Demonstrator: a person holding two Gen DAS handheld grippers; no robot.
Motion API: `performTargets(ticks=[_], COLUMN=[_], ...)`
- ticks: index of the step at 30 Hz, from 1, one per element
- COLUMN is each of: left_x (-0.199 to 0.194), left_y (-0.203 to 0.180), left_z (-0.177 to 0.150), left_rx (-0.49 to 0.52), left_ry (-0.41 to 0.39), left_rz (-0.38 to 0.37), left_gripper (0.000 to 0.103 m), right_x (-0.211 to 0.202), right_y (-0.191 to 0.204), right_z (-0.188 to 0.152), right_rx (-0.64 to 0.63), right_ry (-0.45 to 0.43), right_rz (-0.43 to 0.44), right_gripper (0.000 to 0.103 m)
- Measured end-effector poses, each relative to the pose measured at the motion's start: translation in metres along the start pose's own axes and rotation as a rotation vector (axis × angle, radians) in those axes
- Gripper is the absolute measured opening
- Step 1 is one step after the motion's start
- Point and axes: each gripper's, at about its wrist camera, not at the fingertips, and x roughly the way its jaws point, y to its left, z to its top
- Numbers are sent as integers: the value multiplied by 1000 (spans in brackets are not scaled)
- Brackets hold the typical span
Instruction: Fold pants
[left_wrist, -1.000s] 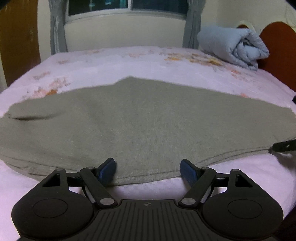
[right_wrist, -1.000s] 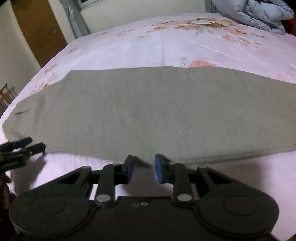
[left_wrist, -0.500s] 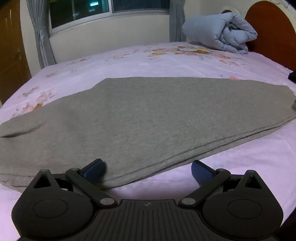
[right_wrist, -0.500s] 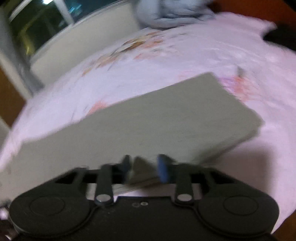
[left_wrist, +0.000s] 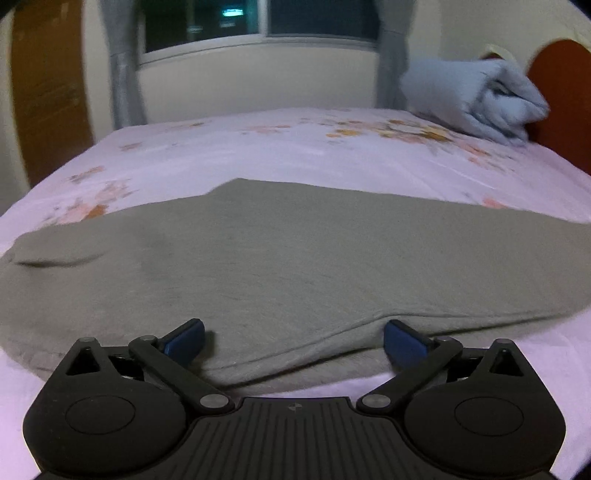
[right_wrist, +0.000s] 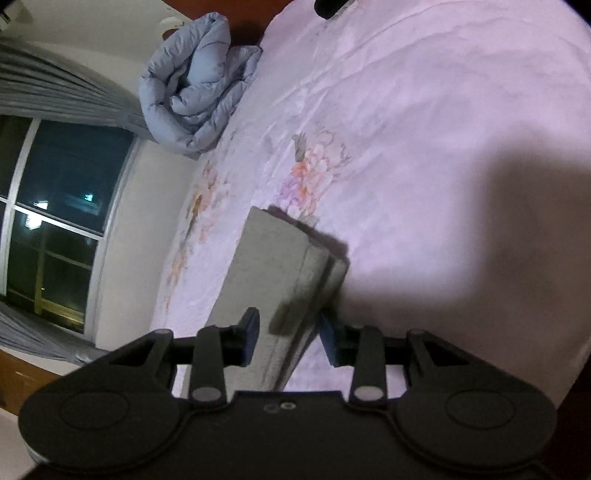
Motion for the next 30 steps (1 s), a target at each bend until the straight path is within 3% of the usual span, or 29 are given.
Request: performTargets(ticks=[7, 10, 13, 17, 20, 21, 22, 23, 25, 30], left_x=[7, -10, -30, -26, 7, 23, 40, 44, 46, 47], left_y=[2, 7, 17, 36, 49, 55, 61, 62, 62, 64], left_z=[-3, 1, 3, 13, 18, 14, 9, 5, 0, 0], left_rx=[-57, -124, -179, -180, -134, -133, -140, -125, -96, -100], left_ry=[28, -13, -82, -100, -22, 36, 110, 87, 55, 46], left_rz=[-5, -45, -34, 12, 116, 147, 130, 118, 110, 101], left_gripper=[103, 103, 103, 103, 103, 103, 103, 103, 103, 103], right_x=[-15, -12, -15, -16, -8, -5, -2, 1, 1, -36], right_y=[-21, -22, -24, -28, -25, -22, -17, -9, 19, 119], right_z=[-6, -5, -6, -7, -5, -3, -2, 0, 6, 12], right_rx=[137, 138, 157, 189, 173, 157, 128, 85, -40, -399], right_ry=[-19, -12, -21, -29, -31, -30, -27, -17, -19, -111], right_rz=[72, 72, 80, 97, 100, 98, 77, 36, 12, 193], right_gripper=[26, 26, 27, 28, 29, 29, 24, 2, 2, 2])
